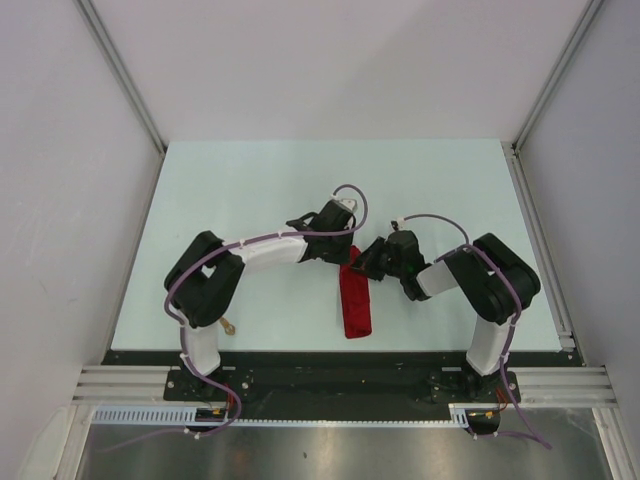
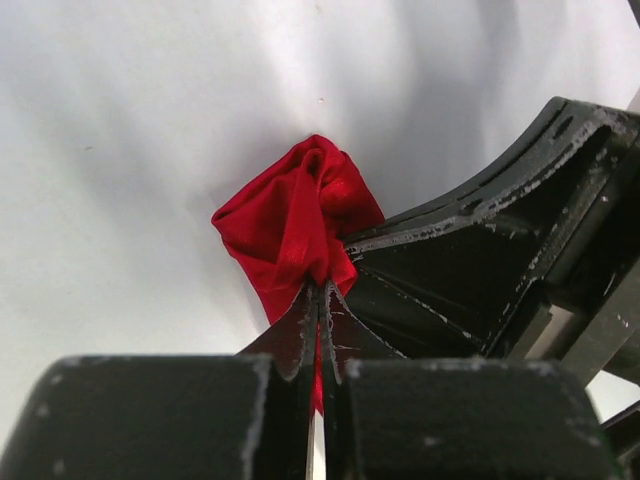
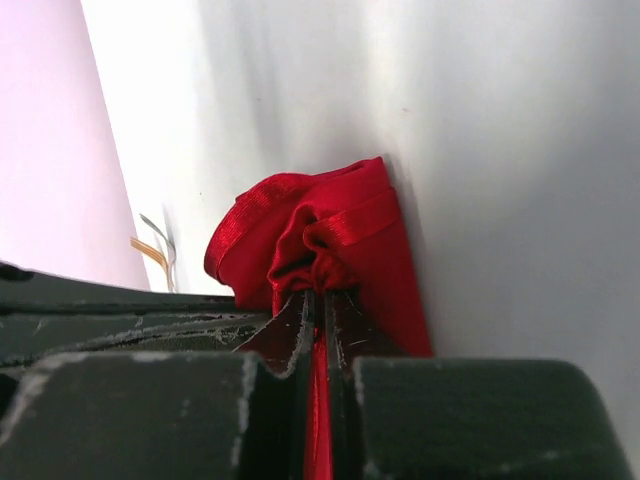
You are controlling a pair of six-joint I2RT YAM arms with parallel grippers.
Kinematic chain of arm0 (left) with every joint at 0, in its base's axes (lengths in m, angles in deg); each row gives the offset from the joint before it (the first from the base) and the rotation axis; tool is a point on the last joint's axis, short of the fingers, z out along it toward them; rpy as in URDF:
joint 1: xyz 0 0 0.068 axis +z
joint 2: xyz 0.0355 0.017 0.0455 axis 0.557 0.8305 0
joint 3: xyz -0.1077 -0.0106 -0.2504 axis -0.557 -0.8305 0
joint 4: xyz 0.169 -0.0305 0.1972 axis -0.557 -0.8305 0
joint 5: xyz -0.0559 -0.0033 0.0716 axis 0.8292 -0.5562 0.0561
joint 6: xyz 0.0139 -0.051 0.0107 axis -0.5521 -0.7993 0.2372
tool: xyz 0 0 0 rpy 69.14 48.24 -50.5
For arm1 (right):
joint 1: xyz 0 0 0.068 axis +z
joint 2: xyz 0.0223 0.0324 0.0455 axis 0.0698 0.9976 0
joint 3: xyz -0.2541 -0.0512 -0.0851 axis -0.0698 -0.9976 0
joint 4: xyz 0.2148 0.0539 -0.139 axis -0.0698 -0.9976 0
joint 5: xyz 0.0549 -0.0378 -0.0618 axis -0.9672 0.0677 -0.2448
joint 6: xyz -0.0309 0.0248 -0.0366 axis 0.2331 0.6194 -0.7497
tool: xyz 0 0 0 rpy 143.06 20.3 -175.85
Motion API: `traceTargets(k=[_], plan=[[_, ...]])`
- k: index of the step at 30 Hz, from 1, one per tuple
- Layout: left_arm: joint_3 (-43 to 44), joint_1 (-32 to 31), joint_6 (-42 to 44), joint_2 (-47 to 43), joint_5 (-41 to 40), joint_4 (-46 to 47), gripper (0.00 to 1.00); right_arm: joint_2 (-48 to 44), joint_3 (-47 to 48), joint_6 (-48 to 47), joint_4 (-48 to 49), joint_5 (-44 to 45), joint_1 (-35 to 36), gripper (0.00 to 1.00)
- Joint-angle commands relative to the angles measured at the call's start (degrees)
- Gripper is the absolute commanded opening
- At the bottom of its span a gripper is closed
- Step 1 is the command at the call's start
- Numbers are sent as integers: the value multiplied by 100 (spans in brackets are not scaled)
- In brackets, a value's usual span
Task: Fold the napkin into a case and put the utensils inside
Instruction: Stuff the top corner of the smaller-rectangle-folded napkin into the folded napkin.
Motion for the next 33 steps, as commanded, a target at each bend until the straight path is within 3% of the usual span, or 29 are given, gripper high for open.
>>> traceTargets(k=[1,8,11,25,28,33], plan=[[-5,80,-69,-357,254,-62,0,191,116,-491,586,205,173,6],[153,204,1,-331,360,-255,0,-424,168,-1870,-482,152,165,40],[136,230,-43,-322,439,-238,0,-608,178,-2125,-765,81,112,42],[74,309,-8,-366,404,-255,0,-1189,195,-2583,-1302,-226,-196,41],[92,318,-8,-366,448,-220,0,-1005,309,-2601,-1250,-341,-187,37],[109,318,1,-339,500,-220,0,-890,424,-2627,-1232,-376,-64,22]])
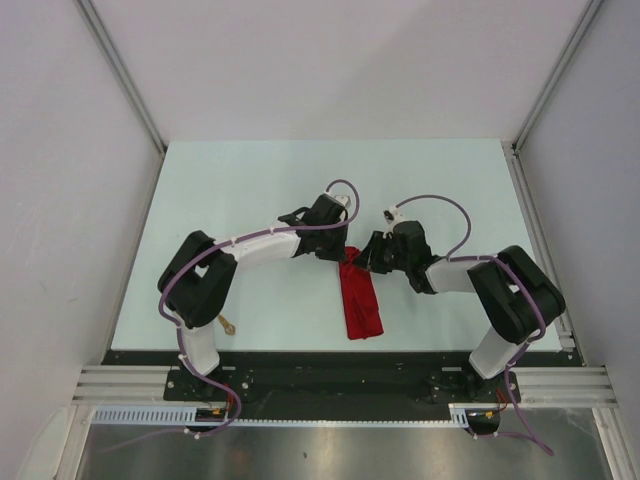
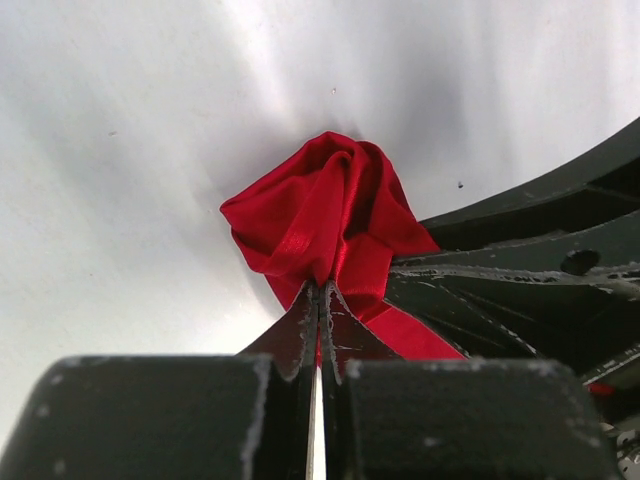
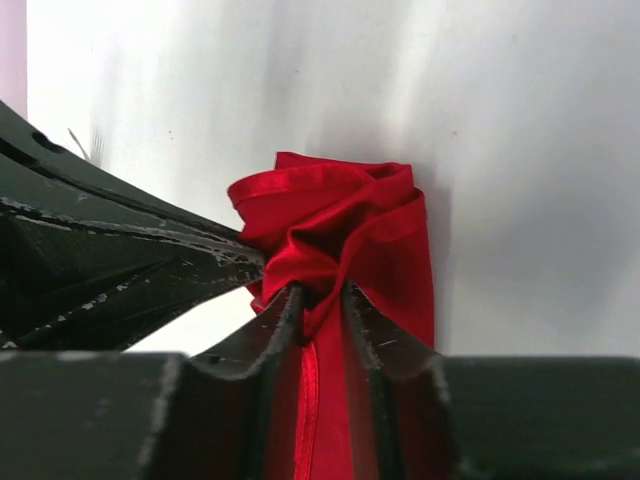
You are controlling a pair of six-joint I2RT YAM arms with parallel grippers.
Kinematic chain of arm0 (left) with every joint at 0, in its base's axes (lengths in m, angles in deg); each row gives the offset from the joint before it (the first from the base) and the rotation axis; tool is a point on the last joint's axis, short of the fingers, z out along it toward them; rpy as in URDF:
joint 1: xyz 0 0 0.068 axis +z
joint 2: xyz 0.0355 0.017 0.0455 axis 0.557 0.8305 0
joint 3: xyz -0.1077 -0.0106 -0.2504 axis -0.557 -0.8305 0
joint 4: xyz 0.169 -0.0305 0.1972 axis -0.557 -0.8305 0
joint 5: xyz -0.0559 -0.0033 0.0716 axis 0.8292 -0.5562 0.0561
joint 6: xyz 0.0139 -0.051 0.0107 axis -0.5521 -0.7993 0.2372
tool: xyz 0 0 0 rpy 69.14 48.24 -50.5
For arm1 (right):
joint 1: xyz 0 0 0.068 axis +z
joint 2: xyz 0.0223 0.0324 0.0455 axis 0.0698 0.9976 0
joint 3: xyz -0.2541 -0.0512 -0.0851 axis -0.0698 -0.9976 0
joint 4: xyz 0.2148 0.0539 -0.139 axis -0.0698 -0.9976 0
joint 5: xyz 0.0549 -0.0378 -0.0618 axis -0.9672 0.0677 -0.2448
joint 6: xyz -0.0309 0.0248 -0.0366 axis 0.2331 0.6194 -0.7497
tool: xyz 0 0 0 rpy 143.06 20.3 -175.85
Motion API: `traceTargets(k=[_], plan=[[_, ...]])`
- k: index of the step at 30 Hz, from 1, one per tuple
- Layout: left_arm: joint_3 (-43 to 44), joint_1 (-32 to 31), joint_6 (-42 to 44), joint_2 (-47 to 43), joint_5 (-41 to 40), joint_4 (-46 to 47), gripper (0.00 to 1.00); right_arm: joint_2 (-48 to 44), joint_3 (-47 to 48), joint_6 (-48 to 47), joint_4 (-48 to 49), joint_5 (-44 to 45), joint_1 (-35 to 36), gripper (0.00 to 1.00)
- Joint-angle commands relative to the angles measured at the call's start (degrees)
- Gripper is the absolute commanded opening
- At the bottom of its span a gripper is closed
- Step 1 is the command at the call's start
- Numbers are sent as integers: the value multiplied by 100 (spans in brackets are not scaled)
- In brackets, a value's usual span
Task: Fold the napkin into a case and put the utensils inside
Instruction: Stuff the top corner of the smaller-rectangle-folded napkin into the folded napkin.
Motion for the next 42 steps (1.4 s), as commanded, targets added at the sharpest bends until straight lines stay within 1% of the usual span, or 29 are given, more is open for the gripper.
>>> traceTargets(k=[1,3,4,9,11,16,18,21,22,24,27,28,31,36,42], plan=[[96,30,-1,-186,142,62,0,78,260,-173,64,-92,115,15],[61,21,16,-239,142,114,0,122,277,-129,99,-109,133,6],[26,29,17,-265,142,219,0,165,304,-77,169,-144,142,0],[-97,12,34,-318,168,413,0,683,383,688,616,-329,177,0],[-88,12,25,-266,264,413,0,807,392,1064,722,-198,203,0],[-465,-6,-246,-318,598,563,0,992,163,1891,1601,461,238,0],[-545,3,-396,-318,652,554,0,1018,137,2024,1986,594,300,0],[-563,38,-475,-309,398,370,0,1044,163,1911,2426,586,387,0],[-572,64,-484,-318,353,335,0,1106,398,1588,2376,150,405,1],[-589,178,-511,-371,274,334,0,1238,567,1349,1694,-30,440,4],[-537,336,-476,-354,212,325,0,1107,155,1111,1875,-13,449,15],[-528,372,-484,-354,238,317,0,1054,111,1024,1813,-65,441,24],[-528,486,-511,-292,335,299,0,808,111,637,1330,-144,414,34],[-598,548,-511,-336,362,317,0,273,119,118,742,-188,335,38],[-625,557,-520,-432,414,299,0,122,181,-76,494,-276,160,39]])
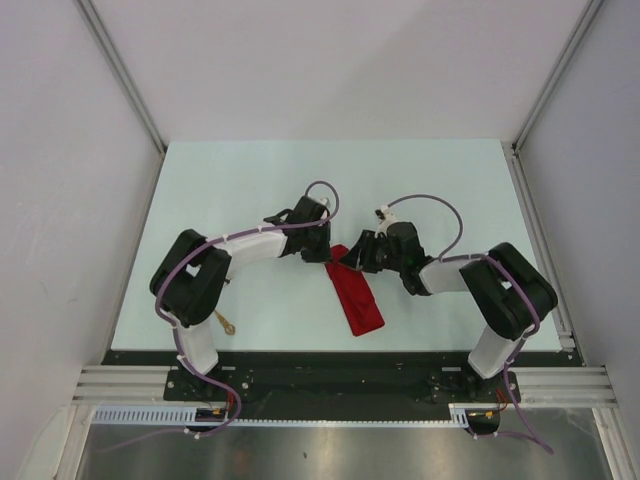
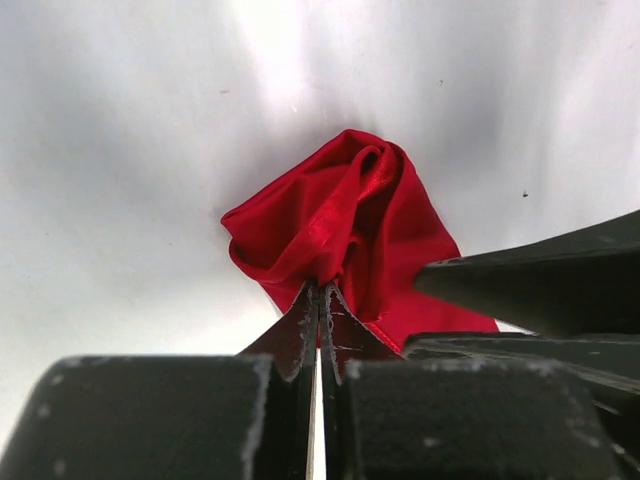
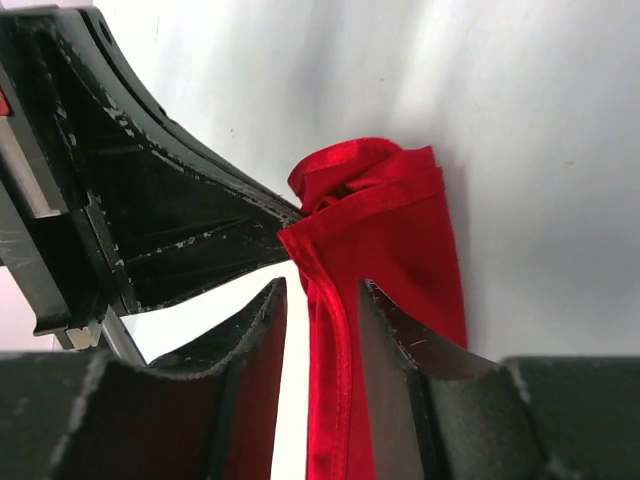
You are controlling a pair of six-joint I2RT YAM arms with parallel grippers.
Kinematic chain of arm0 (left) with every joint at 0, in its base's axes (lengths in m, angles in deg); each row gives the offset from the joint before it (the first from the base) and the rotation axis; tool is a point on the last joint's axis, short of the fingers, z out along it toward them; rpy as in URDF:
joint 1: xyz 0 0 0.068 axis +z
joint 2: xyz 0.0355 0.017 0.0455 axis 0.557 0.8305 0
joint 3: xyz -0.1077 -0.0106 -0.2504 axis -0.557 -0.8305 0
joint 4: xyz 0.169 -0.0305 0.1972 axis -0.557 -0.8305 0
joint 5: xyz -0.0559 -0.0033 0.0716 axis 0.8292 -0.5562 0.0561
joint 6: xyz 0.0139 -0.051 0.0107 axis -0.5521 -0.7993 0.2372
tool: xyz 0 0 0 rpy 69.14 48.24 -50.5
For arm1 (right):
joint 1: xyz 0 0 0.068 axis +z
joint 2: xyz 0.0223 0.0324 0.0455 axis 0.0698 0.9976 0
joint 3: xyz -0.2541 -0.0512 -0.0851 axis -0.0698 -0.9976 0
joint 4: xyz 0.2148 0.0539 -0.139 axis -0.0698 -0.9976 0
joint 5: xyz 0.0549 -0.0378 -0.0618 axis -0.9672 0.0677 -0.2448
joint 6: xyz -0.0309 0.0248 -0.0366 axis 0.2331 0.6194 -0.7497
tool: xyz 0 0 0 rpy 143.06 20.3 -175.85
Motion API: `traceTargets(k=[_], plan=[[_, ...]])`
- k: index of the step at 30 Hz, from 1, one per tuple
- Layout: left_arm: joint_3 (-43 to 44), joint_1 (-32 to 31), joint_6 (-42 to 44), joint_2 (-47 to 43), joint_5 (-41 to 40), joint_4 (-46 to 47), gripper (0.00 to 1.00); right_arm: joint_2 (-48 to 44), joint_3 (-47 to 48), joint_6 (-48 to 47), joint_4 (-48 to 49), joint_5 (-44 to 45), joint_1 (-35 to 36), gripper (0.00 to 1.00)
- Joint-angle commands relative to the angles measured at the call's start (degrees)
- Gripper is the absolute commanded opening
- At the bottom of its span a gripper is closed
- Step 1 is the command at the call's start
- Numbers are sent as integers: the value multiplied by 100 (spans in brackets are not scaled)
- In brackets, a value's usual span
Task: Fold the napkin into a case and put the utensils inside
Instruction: Stuff the top corner of the smaller-rectangle-folded napkin into the folded napkin.
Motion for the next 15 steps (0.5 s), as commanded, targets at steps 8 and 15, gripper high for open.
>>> traceTargets(k=[8,15], plan=[[-89,21,-89,-446,117,43,0,274,310,-196,227,-338,-147,31],[-46,13,-98,-464,152,87,0,898,557,182,693,-540,-32,15]])
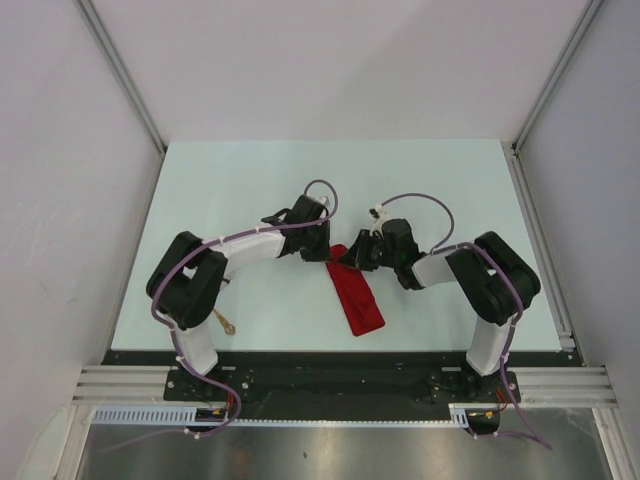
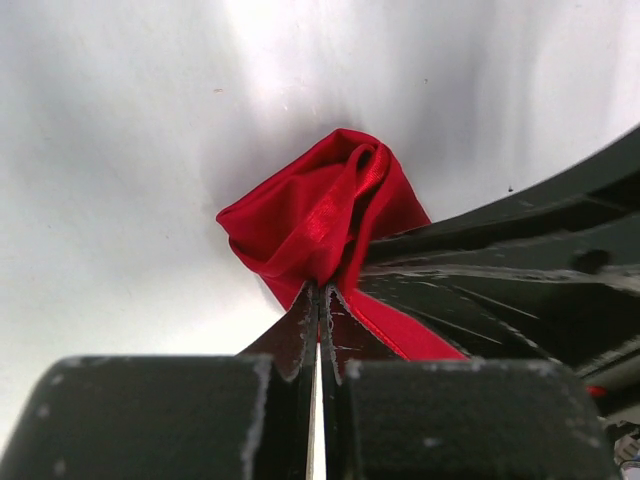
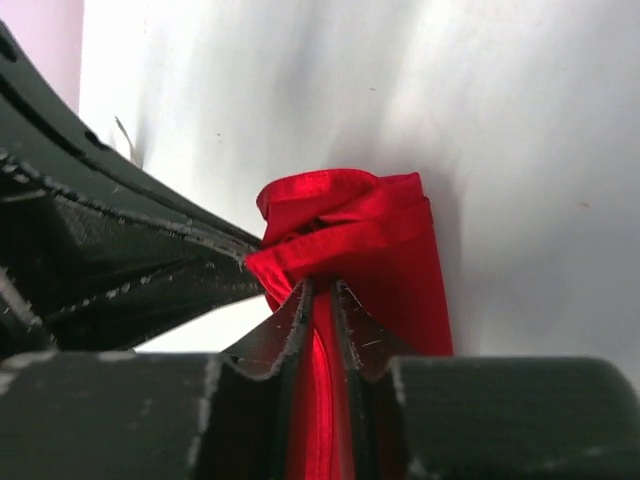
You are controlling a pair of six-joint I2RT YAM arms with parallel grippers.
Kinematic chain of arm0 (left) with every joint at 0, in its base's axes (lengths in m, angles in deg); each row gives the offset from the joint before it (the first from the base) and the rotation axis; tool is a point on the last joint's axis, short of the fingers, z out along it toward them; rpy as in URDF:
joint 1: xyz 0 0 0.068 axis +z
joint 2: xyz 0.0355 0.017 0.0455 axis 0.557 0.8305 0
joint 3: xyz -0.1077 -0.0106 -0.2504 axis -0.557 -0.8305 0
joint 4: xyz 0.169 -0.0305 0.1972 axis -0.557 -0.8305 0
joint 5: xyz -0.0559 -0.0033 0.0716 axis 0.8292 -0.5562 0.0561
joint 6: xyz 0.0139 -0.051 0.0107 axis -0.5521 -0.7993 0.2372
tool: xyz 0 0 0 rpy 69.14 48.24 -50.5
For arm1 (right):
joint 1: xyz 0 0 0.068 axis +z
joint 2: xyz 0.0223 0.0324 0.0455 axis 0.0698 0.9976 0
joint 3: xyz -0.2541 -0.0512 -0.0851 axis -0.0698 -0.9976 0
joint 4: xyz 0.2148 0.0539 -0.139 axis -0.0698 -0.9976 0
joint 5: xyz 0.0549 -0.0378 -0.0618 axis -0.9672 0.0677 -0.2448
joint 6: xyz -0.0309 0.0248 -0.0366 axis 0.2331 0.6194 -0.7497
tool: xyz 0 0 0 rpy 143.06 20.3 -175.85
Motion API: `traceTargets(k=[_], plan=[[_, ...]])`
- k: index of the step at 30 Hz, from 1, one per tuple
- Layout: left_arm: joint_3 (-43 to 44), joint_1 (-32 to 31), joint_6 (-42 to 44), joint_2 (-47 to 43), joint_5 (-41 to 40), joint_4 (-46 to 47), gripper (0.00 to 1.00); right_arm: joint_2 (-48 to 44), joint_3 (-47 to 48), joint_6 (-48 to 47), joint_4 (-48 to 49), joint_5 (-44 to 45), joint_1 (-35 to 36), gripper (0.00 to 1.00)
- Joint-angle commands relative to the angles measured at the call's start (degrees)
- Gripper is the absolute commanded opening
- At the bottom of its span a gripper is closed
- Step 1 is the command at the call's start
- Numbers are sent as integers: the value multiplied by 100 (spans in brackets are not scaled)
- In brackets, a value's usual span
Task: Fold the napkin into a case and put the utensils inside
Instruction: Stuff the top corner of the smaller-rectangle-folded napkin into the folded napkin.
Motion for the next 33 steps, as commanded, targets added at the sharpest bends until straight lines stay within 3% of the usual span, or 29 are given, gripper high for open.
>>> traceTargets(k=[1,13,22,33], plan=[[9,13,-104,-337,141,92,0,403,199,324,722,-230,75,14],[202,-207,-165,-294,-148,-119,0,693,-3,817,1337,490,294,4],[-44,-251,-518,-187,-139,-84,0,1167,603,1204,1565,86,136,4],[238,30,-245,-249,-289,-321,1,711,40,835,1399,-124,66,6]])
